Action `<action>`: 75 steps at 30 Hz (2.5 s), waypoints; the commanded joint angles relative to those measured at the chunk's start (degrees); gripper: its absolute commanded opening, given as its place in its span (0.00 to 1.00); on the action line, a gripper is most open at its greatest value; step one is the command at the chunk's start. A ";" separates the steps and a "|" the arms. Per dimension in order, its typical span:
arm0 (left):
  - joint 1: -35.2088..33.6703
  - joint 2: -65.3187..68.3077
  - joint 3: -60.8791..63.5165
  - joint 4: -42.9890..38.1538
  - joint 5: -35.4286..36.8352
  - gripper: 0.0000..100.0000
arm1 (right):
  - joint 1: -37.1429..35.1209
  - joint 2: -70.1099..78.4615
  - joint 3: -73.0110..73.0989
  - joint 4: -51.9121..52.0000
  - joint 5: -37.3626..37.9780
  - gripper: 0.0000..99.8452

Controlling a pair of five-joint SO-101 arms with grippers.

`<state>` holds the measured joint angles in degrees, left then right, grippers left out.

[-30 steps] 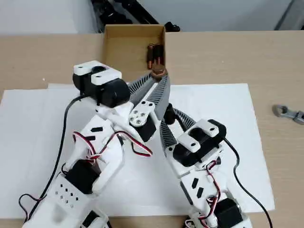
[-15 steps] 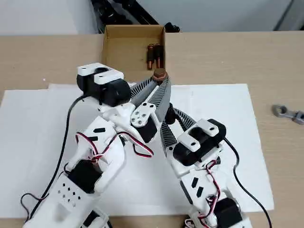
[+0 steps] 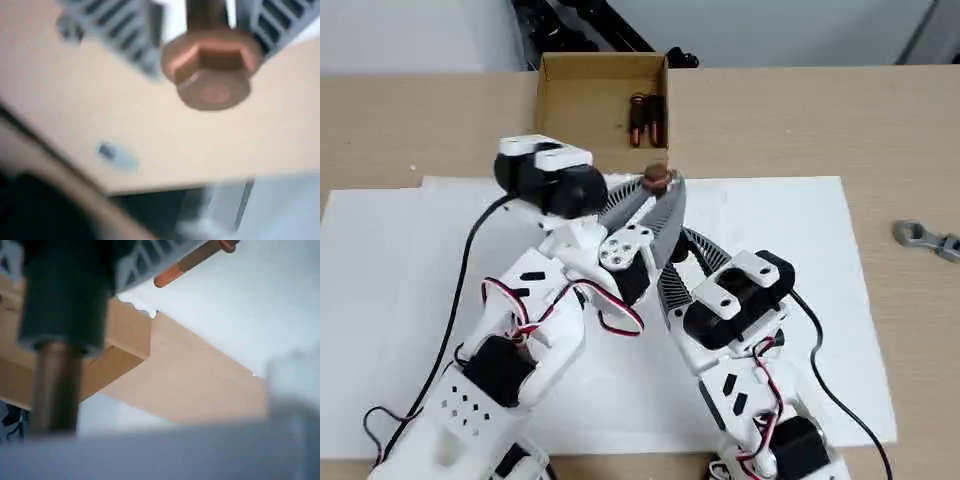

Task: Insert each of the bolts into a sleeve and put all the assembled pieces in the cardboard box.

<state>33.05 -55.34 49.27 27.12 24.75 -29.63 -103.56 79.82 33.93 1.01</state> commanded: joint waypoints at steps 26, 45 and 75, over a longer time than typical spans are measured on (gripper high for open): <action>-18.11 -0.35 -13.41 25.23 -10.73 0.01 | 3.91 0.84 -5.80 -1.63 1.58 0.00; -26.64 -9.93 -9.19 26.02 -12.92 0.01 | 12.70 55.96 -36.22 -10.07 -1.05 0.00; -39.12 -13.45 2.07 25.85 -18.90 0.01 | 12.62 133.14 -111.21 -9.54 -0.53 0.01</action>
<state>-5.71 -68.09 51.38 53.05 6.20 -17.49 25.14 -20.48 25.76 0.48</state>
